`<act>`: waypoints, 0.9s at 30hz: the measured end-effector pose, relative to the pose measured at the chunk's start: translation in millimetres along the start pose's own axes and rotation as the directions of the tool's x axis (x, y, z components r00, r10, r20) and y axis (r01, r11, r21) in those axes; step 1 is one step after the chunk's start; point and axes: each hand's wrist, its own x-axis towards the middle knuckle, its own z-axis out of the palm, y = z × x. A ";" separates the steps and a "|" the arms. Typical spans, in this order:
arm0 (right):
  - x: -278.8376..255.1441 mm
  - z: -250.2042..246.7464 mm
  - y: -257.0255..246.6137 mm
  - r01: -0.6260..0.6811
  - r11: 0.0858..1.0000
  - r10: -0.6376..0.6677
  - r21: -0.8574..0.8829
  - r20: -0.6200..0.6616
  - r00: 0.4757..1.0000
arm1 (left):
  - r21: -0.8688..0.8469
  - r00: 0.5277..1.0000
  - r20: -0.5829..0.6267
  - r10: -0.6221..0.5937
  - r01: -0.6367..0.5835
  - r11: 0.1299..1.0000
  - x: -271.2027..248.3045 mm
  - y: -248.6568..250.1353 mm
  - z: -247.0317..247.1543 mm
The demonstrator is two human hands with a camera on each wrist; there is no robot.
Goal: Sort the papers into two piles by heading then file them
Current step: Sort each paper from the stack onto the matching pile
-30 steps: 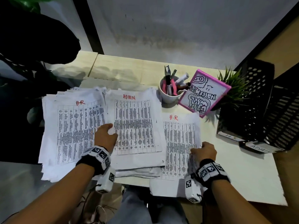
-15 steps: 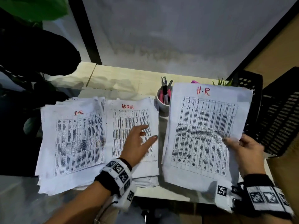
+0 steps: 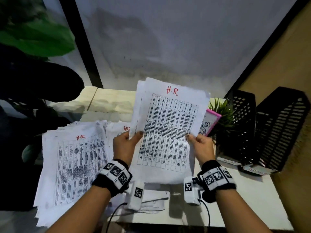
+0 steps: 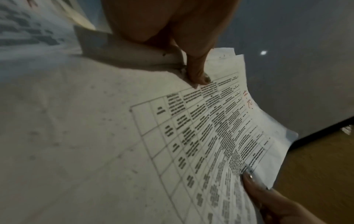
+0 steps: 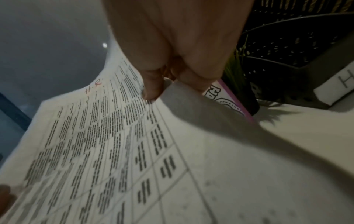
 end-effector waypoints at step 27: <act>-9.7 130.6 -25.4 0.000 0.990 0.039 -0.139 0.276 0.960 | 0.093 0.977 -0.185 0.102 -0.086 0.992 12.0 10.8 -123.1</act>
